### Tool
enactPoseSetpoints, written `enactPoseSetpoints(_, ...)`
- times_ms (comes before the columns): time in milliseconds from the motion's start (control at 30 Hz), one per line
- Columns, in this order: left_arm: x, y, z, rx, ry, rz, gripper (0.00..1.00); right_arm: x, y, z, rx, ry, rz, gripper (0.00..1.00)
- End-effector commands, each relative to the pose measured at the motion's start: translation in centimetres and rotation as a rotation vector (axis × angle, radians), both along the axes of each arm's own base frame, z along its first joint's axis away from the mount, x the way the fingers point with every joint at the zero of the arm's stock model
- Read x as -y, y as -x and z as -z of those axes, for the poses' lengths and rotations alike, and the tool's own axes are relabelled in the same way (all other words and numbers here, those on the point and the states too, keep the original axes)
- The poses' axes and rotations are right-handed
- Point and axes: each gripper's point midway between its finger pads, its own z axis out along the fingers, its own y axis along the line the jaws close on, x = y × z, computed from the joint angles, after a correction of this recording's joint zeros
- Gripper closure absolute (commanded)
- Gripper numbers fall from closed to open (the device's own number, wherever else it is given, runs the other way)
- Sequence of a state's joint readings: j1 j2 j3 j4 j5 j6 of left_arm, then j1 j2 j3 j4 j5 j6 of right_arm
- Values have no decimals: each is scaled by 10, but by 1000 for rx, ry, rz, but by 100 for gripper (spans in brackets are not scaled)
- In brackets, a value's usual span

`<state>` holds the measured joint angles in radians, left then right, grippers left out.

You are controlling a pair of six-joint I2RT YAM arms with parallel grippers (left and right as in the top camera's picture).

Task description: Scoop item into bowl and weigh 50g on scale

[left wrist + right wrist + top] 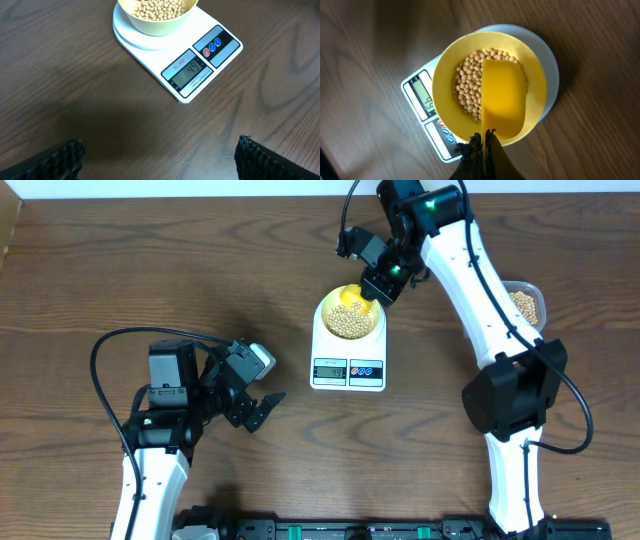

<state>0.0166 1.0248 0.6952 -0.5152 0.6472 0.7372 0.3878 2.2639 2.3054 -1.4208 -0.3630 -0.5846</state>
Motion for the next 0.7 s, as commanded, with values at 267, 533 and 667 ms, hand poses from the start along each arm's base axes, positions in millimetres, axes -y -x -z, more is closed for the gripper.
enactPoseSetpoints(267, 0, -1, -1, 10, -9, 6, 2, 0, -1, -20, 50, -14, -1, 99)
enactPoseSetpoints(533, 0, -1, -1, 10, -9, 6, 2, -5, 1, -23, 35, -51, -7, 99)
enactPoseSetpoints(667, 0, -1, -1, 10, -9, 6, 2, -4, 0, -30, 2, -135, 7, 99)
